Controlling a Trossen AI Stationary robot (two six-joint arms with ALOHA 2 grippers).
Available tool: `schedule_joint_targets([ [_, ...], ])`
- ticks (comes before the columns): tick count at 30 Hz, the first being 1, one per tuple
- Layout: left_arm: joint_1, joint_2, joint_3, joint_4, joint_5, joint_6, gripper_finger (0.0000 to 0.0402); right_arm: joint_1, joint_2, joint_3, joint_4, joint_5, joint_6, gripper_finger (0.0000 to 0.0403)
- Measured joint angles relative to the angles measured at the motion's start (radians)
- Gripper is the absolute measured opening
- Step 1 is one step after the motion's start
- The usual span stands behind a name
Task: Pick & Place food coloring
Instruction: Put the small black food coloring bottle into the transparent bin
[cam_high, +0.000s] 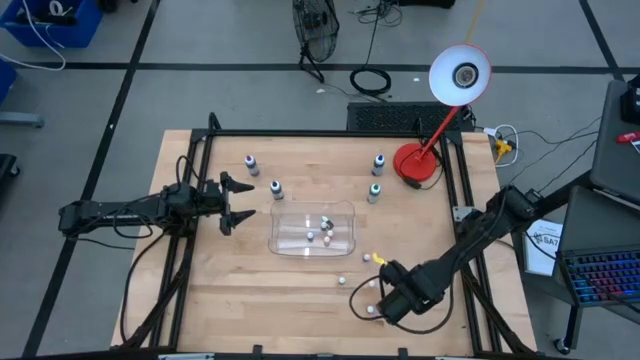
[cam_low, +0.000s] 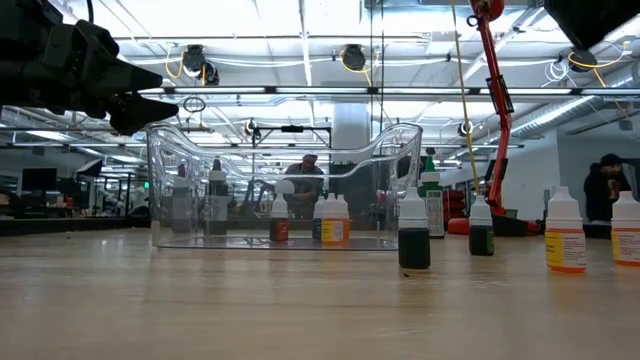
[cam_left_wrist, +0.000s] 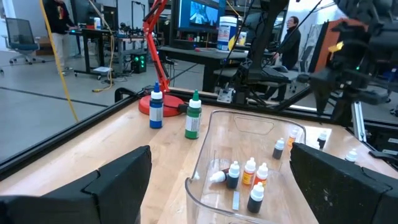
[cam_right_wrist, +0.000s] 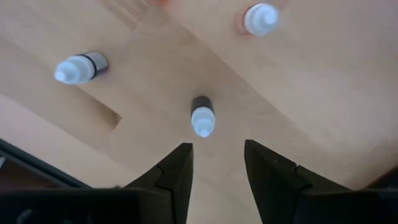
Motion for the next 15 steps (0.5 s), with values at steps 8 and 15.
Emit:
schedule_joint_targets([
  [8,0.0,0.0,0.0,0.0,0.0,0.0,0.0379,0.001,0.0,-0.079,0.123,-0.022,-0.015,0.0132],
  [15,0.0,0.0,0.0,0.0,0.0,0.0,0.0379,0.001,0.0,-0.145,0.203,-0.021,-0.018,0.0132],
])
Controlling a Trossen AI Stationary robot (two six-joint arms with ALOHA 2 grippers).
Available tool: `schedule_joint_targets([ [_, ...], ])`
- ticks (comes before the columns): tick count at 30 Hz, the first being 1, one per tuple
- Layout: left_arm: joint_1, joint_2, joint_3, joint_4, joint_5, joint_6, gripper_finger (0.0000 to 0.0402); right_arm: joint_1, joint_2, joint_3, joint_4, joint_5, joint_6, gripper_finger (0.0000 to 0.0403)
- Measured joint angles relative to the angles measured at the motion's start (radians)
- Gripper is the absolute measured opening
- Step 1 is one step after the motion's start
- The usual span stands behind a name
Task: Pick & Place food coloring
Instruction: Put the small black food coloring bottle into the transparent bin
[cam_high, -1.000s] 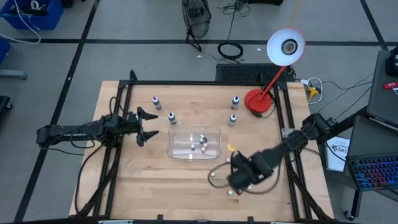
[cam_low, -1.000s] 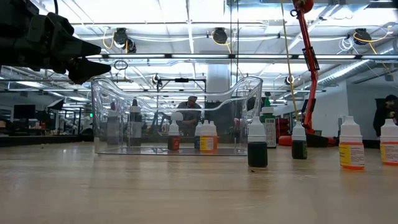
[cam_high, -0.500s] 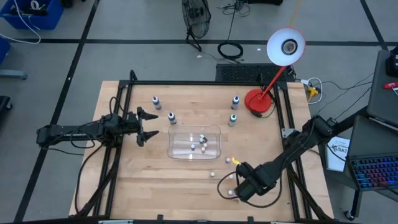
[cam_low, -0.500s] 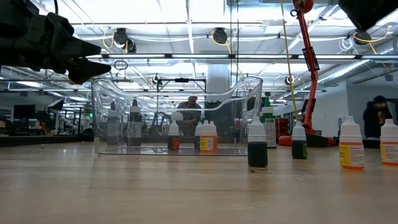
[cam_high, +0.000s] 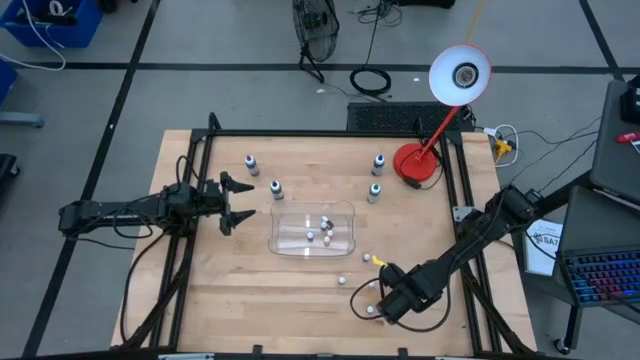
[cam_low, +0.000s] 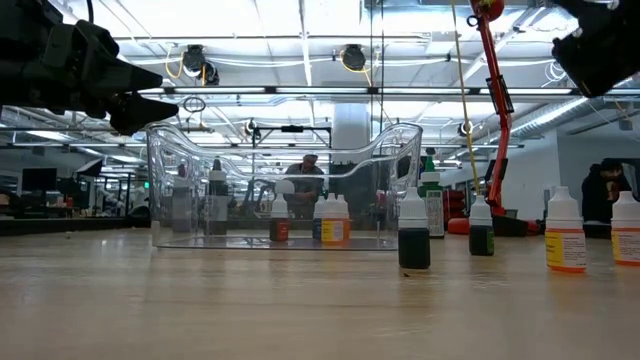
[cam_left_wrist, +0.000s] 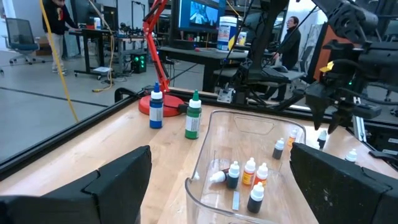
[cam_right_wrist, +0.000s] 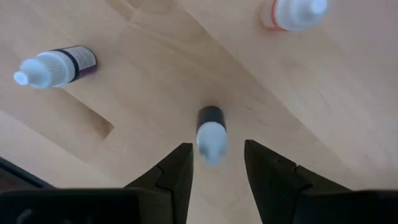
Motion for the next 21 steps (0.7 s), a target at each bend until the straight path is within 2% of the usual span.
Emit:
schedule_joint_targets([
  [6,0.0,0.0,0.0,0.0,0.0,0.0,0.0379,0.0,0.0,-0.066,0.129,-0.001,-0.009,0.0132],
  [12,0.0,0.0,0.0,0.0,0.0,0.0,0.0379,0.0,0.0,-0.073,0.135,-0.002,-0.02,0.0128],
  [21,0.0,0.0,0.0,0.0,0.0,0.0,0.0379,0.0,-0.001,-0.073,0.109,-0.002,-0.044,0.0073],
])
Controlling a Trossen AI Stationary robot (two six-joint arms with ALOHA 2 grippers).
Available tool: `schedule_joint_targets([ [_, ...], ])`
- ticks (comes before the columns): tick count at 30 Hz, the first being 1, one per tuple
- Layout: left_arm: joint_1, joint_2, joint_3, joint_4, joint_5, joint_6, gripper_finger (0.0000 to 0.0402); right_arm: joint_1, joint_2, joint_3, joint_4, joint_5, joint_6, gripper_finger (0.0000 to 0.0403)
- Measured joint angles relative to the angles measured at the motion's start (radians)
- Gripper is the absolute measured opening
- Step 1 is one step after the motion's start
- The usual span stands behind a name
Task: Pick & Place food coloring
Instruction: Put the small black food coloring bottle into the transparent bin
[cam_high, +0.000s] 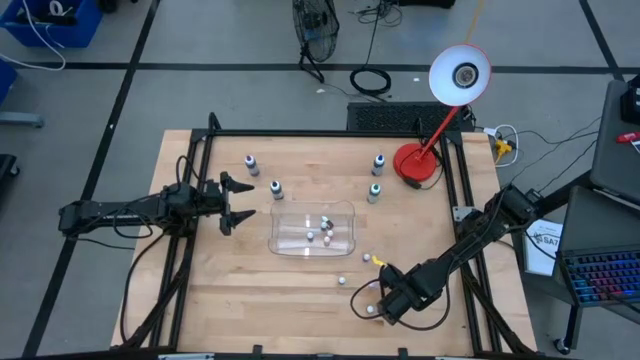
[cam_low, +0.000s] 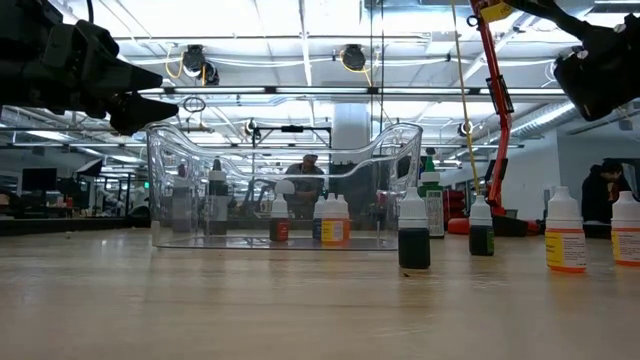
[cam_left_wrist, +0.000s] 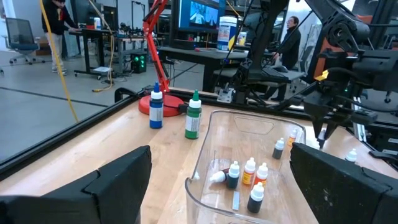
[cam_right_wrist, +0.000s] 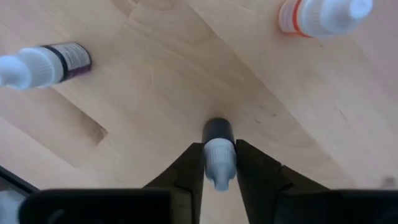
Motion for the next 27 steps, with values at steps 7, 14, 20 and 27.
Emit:
schedule_joint_targets([
  [7,0.0,0.0,0.0,0.0,0.0,0.0,0.0379,0.0,-0.014,0.0,0.003,0.014,-0.133,0.0042],
  [14,0.0,0.0,0.0,0.0,0.0,0.0,0.0379,0.0,-0.124,0.065,0.011,0.163,-0.206,0.0042],
  [20,0.0,0.0,0.0,0.0,0.0,0.0,0.0379,-0.054,-0.253,0.145,0.1,0.443,-0.586,0.0042],
  [27,0.0,0.0,0.0,0.0,0.0,0.0,0.0379,-0.297,-0.311,0.245,0.262,0.347,-1.076,0.0042],
])
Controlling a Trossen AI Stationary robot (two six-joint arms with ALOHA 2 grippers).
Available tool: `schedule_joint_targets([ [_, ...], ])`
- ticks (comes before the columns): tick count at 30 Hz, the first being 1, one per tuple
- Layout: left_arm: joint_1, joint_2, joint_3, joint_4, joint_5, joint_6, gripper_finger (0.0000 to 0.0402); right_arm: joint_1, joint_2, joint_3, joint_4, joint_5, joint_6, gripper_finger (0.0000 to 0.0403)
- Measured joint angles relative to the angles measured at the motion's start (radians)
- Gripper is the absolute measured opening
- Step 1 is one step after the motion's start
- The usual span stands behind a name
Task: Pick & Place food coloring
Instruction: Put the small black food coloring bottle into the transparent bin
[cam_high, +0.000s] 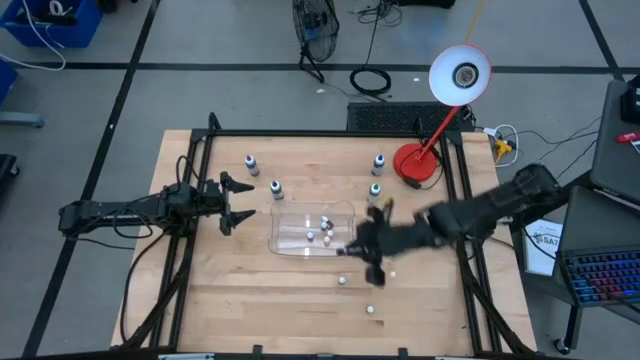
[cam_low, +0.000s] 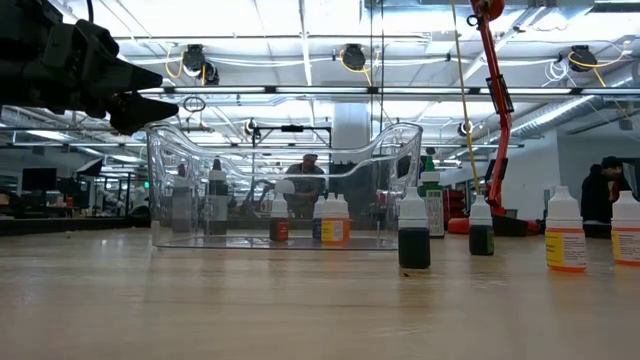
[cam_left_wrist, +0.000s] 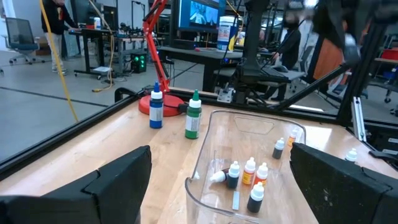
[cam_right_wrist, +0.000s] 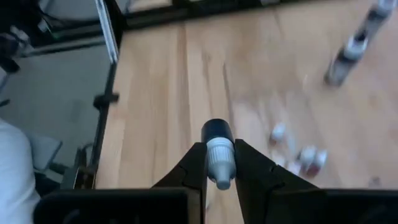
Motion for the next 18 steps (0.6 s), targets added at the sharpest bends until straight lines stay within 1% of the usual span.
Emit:
schedule_joint_targets([
  [3,0.0,0.0,0.0,0.0,0.0,0.0,0.0379,-0.118,0.04,0.09,0.009,-0.121,-0.127,0.0042],
  [5,0.0,0.0,0.0,0.0,0.0,0.0,0.0379,-0.186,0.082,0.162,-0.027,-0.186,-0.19,0.0042],
  [8,0.0,0.0,0.0,0.001,0.0,0.0,0.0379,-0.267,0.166,0.288,-0.112,-0.239,-0.246,0.0042],
  [11,0.0,0.0,0.0,0.0,0.0,0.0,0.0379,-0.321,0.27,0.401,-0.24,-0.243,-0.272,0.0042],
  [13,0.0,0.0,0.0,0.0,0.0,0.0,0.0379,-0.343,0.342,0.453,-0.337,-0.243,-0.276,0.0042],
  [15,0.0,0.0,0.0,0.0,0.0,0.0,0.0379,-0.358,0.409,0.482,-0.441,-0.244,-0.273,0.0042],
  [18,0.0,0.0,0.0,0.0,0.0,0.0,0.0379,-0.379,0.483,0.481,-0.567,-0.246,-0.268,0.0042],
])
